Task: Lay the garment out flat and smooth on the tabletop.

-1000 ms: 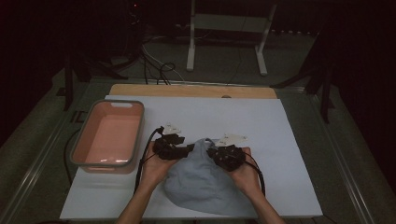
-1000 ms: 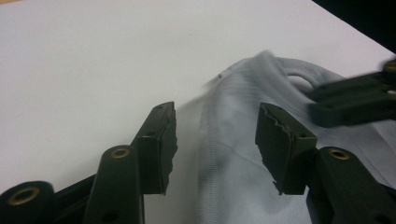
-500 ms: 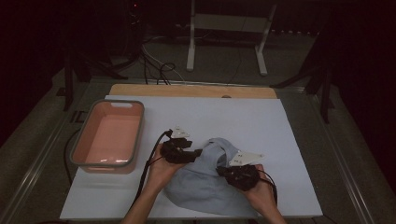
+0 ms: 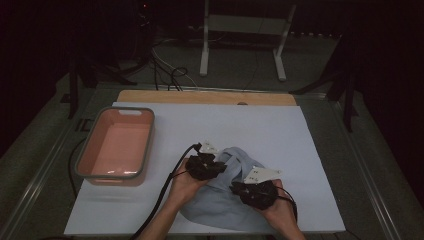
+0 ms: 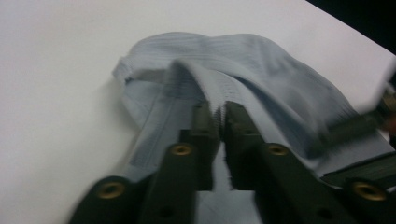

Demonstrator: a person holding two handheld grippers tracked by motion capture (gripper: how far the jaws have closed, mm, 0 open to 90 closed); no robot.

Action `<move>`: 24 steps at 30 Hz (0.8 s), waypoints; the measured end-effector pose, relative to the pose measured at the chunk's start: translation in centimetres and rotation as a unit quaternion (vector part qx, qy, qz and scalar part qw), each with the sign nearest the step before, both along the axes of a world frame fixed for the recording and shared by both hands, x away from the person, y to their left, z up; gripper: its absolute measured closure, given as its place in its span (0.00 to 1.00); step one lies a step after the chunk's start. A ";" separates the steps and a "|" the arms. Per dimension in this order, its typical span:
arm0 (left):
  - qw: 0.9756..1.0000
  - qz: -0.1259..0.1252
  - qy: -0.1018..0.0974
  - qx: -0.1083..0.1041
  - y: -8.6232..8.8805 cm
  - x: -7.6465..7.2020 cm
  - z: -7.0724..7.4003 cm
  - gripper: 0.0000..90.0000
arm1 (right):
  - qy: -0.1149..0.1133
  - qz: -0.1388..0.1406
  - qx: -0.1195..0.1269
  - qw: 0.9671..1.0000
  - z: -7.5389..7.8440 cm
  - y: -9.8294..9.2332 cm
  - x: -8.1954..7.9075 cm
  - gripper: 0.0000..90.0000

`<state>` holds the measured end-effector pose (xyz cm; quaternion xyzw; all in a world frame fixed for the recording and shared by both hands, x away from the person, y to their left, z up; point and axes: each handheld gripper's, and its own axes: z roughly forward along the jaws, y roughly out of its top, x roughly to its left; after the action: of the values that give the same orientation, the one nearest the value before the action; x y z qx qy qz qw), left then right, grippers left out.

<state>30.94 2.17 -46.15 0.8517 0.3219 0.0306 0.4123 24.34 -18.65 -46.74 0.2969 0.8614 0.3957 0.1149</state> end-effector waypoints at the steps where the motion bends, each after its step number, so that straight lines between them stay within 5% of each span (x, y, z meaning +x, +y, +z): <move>1: 1.000 -0.001 0.001 -0.003 0.1 -0.2 0.0 0.97 | 0.000 -0.003 0.004 1.000 0.1 -0.3 0.1 0.66; 7: 1.000 -0.010 -0.001 -0.007 0.8 -1.4 0.0 0.98 | -0.005 -0.038 0.031 0.999 0.9 -2.2 0.6 0.55; 9: 1.000 -0.018 -0.002 -0.010 1.2 -2.3 -0.1 0.98 | -0.001 -0.069 0.045 0.997 1.2 -3.1 1.1 0.53; 19: 0.999 -0.046 -0.002 -0.012 1.7 -5.0 -0.4 0.98 | 0.018 -0.070 0.061 0.995 0.7 -2.2 2.9 0.49; 24: 0.999 -0.046 0.002 -0.011 2.2 -5.5 -0.8 0.98 | 0.046 -0.067 0.067 0.994 -0.1 -1.1 4.0 0.51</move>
<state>25.43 4.37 -46.97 0.8610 0.2841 0.0061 0.4219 28.30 -19.74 -46.80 0.3793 0.8153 0.4299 0.0812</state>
